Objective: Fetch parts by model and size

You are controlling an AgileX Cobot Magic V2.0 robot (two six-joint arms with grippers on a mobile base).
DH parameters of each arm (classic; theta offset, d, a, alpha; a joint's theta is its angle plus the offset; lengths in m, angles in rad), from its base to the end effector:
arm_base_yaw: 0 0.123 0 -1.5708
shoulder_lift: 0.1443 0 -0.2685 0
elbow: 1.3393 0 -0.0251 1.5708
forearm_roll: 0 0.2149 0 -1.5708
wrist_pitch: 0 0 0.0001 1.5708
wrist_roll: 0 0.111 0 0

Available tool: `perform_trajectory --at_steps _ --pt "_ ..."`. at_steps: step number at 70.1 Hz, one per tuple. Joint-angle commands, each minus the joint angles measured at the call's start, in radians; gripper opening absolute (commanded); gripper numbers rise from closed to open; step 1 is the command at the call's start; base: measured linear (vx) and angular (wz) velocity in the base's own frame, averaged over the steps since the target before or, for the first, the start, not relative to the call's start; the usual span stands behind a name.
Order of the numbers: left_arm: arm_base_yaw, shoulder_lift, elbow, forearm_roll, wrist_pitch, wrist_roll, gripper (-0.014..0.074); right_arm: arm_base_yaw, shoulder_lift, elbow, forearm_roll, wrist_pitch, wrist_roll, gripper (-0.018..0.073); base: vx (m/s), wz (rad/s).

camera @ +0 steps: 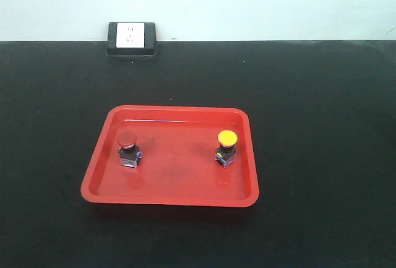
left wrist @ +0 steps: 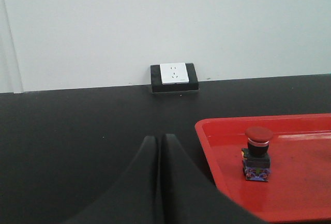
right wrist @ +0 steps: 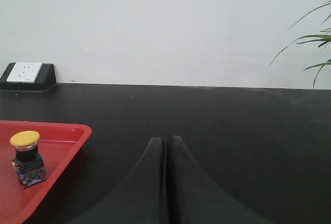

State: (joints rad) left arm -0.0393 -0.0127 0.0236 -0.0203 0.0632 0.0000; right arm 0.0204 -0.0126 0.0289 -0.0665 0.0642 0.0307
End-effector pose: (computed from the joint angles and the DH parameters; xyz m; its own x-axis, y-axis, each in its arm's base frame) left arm 0.0571 -0.0024 0.2010 0.0123 -0.0208 -0.9997 0.0408 0.9990 -0.0202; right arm 0.0574 0.0007 0.1992 0.0074 -0.0355 -0.9993 -0.0159 0.9992 -0.0356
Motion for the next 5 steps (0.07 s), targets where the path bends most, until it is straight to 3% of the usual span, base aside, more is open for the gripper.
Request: perform_trajectory --at_steps 1,5 --pt "0.001 -0.013 -0.011 -0.004 -0.072 -0.009 -0.0006 -0.005 -0.008 0.006 -0.005 -0.078 -0.002 -0.001 0.0 0.0" --pt "0.001 -0.013 -0.011 -0.004 -0.072 -0.009 -0.0006 -0.005 -0.008 0.006 -0.005 -0.078 -0.002 -0.001 0.0 0.0"
